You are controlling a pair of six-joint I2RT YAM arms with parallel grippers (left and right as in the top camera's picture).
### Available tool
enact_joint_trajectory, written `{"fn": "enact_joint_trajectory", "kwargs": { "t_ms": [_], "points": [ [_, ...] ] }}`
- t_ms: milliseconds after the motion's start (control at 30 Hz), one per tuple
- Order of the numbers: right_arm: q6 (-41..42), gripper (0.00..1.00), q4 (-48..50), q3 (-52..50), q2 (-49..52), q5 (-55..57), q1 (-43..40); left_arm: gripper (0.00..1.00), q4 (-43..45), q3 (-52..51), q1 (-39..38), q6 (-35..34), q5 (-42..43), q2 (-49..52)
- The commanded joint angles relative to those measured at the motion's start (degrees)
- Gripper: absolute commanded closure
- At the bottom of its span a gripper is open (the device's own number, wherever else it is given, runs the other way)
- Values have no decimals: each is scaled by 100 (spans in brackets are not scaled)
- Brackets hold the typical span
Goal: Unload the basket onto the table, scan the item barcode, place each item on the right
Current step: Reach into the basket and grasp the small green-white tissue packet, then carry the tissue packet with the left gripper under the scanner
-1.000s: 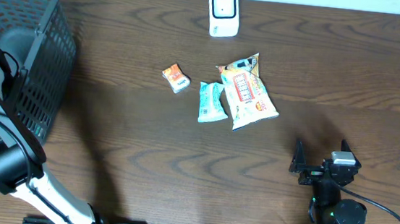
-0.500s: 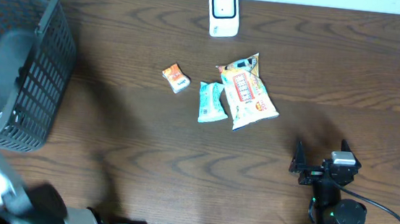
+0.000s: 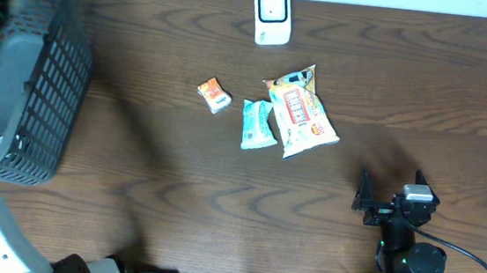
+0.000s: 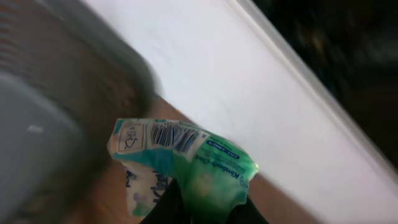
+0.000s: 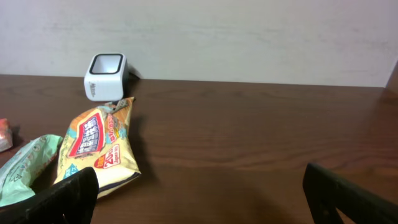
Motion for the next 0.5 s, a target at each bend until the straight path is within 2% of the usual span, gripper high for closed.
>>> {"fn": "enact_joint_trajectory", "kwargs": {
  "t_ms": [0,67,200,333,467],
  "points": [
    [59,1,-31,-4,-37,44,-15,93,-372,-22,-584,1471,909,-20],
    [59,1,-31,-4,-37,44,-15,93,-754,-24,-986,2028,898,35],
    [59,1,-33,-4,-37,44,-15,93,-1257,-109,-1759,2688,861,205],
    [59,1,-33,-4,-37,44,-15,92,-1523,-308,-2426,2719,516,417],
    [59,1,-33,-4,-37,44,-15,93,-1941,-400,-3117,2684,-415,767]
  ]
}}
